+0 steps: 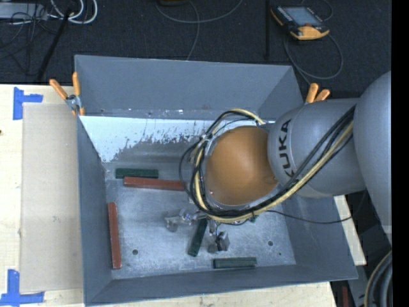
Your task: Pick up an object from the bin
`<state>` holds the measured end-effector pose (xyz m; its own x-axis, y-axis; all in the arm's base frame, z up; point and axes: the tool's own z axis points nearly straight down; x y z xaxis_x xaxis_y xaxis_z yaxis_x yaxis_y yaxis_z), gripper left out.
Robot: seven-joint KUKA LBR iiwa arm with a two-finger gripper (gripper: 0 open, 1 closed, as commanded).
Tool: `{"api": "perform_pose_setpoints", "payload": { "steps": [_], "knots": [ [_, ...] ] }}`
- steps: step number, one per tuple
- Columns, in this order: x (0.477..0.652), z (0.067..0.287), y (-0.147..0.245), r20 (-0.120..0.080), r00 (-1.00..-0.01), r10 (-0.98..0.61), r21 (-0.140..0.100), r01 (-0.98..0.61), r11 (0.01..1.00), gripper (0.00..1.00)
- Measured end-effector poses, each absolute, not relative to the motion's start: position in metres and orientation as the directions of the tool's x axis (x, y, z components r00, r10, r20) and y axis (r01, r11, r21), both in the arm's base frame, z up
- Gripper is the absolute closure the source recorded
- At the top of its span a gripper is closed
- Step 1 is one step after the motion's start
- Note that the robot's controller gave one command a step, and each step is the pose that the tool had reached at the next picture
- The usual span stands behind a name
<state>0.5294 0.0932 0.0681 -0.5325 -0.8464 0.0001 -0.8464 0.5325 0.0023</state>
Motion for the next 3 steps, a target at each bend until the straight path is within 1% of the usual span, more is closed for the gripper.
{"api": "perform_pose_setpoints", "payload": {
  "steps": [1,2,3],
  "knots": [
    [0.53,0.069,0.093,-0.001,-0.534,-0.845,0.002,-0.845,0.534,1.0],
    [0.53,0.097,0.095,-0.002,-0.54,-0.842,-0.001,-0.842,0.54,1.0],
    [0.53,0.1,0.095,-0.002,-0.545,-0.839,0.001,-0.839,0.545,1.0]
  ]
}}
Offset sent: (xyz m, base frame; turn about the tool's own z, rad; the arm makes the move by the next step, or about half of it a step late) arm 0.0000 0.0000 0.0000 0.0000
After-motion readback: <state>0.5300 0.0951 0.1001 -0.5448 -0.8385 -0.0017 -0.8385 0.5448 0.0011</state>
